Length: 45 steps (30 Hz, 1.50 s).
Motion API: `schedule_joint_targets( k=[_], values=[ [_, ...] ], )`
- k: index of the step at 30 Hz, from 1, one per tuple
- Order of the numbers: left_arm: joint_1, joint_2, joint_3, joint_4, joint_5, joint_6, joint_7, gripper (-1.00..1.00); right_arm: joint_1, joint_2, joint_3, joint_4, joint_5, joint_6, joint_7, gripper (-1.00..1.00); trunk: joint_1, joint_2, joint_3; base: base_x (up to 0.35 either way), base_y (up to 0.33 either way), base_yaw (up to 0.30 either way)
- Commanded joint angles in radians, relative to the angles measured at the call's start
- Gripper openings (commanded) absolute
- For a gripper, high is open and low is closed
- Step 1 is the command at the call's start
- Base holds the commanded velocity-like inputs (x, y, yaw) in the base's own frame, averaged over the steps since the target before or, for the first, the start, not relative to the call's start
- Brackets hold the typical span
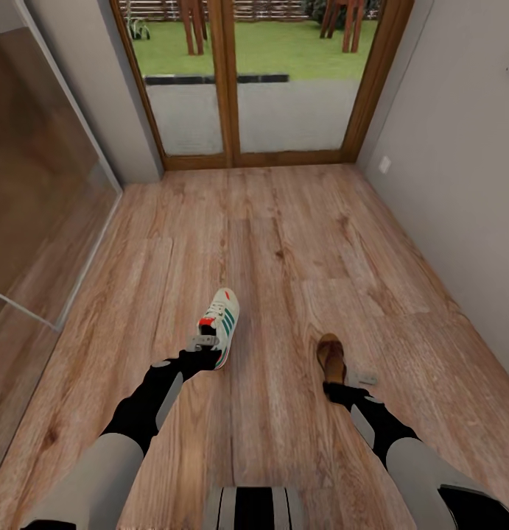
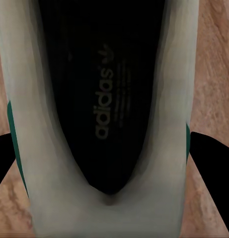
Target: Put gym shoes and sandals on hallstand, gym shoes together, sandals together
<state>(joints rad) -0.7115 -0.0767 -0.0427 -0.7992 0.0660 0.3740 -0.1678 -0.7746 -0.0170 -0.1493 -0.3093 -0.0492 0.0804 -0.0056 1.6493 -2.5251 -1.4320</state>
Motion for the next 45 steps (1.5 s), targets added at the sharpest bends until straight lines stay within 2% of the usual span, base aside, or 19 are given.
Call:
schedule_joint_targets(
  k=[1, 10, 28, 45],
  values=[
    [0.000, 0.000, 0.000, -0.002, 0.008, 0.007, -0.001, -1.00, 0.000, 0.000, -0.001, -0.002, -0.005, 0.006, -0.001, 1.00, 0.000, -0.001, -0.006, 0.000, 0.000, 0.000],
    [0.000, 0.000, 0.001, -0.002, 0.008, 0.007, -0.001, -1.00, 0.000, -0.001, 0.004, -0.007, 0.004, -0.029, -0.001, 1.00, 0.001, -0.001, -0.013, 0.000, 0.000, 0.000],
    [0.000, -0.001, 0.000, -0.001, 0.008, 0.006, -0.001, -1.00, 0.000, -0.001, 0.005, -0.011, 0.005, -0.037, -0.001, 1.00, 0.001, -0.001, -0.013, 0.000, 0.000, 0.000],
    [0.000, -0.002, 0.000, 0.000, 0.008, 0.006, -0.001, -1.00, 0.000, -0.001, 0.004, -0.014, 0.005, -0.037, -0.001, 1.00, 0.008, -0.005, -0.103, 0.000, 0.000, 0.000]
  ],
)
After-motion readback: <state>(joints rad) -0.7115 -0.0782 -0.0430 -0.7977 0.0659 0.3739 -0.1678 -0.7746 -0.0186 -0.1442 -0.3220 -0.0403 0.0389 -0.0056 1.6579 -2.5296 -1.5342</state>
